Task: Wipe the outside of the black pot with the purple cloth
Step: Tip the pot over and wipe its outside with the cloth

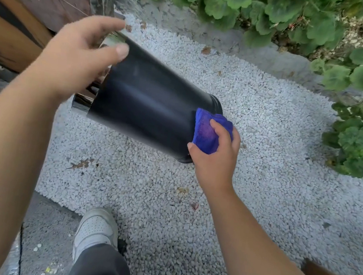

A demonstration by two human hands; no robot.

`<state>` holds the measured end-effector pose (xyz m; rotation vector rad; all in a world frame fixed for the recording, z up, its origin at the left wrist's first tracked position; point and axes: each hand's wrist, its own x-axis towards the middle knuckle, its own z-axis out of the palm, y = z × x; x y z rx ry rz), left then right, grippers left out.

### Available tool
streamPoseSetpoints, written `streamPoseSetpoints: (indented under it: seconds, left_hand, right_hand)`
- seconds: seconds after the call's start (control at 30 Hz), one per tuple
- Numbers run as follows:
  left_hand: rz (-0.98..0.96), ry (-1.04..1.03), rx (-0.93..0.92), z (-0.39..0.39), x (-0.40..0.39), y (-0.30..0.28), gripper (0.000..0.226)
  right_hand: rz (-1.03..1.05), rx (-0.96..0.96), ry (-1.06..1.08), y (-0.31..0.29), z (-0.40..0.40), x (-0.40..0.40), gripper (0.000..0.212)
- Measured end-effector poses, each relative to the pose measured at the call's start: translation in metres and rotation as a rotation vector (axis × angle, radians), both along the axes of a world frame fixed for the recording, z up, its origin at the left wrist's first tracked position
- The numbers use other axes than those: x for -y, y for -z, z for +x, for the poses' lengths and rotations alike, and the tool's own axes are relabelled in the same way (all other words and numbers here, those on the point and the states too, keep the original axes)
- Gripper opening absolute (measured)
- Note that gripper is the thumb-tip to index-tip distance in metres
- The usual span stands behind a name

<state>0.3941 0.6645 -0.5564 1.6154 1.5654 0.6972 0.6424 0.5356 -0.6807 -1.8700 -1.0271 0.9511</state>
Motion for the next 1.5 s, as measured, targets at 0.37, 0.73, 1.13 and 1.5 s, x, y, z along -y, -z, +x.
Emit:
streamPoseSetpoints:
  seconds: [0.37,0.73,1.13,1.5]
  left_hand:
    - [0.219,0.025,-0.389,-0.003,0.020,0.017,0.088]
    - [0.294,0.223,-0.581,0.030,-0.005,-0.003,0.091]
    - [0.204,0.197,-0.832,0.033,-0.038,0.009,0.081]
    - [0.451,0.232,-0.790,0.054,-0.017,0.013,0.067]
  right_hand:
    - [0.002,0.034,-0.145,-0.021,0.026,-0.053,0.059]
    - [-0.006,-0.046,-0.137,-0.021,0.044,-0.072,0.050]
    - [0.246,0.168,0.006,-0.006,-0.002,-0.056,0.035]
    - [0.273,0.166,0.024,0.031,-0.017,-0.012,0.050]
